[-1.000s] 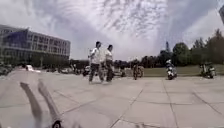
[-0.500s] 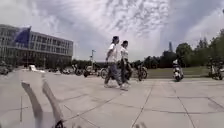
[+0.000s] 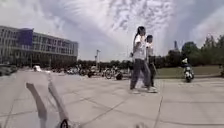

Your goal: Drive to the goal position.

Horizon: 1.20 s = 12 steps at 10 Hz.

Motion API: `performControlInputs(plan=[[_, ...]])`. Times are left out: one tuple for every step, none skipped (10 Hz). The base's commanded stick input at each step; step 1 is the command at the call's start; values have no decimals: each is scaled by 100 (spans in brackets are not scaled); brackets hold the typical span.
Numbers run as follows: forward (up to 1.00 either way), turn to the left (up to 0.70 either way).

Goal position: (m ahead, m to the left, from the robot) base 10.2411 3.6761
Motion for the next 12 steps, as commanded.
performControlInputs(plan=[[70,14],[70,14],[70,14],[70,14],[70,14],[70,14],[70,14],[70,14],[70,14],[70,14],[70,14],[70,14]])
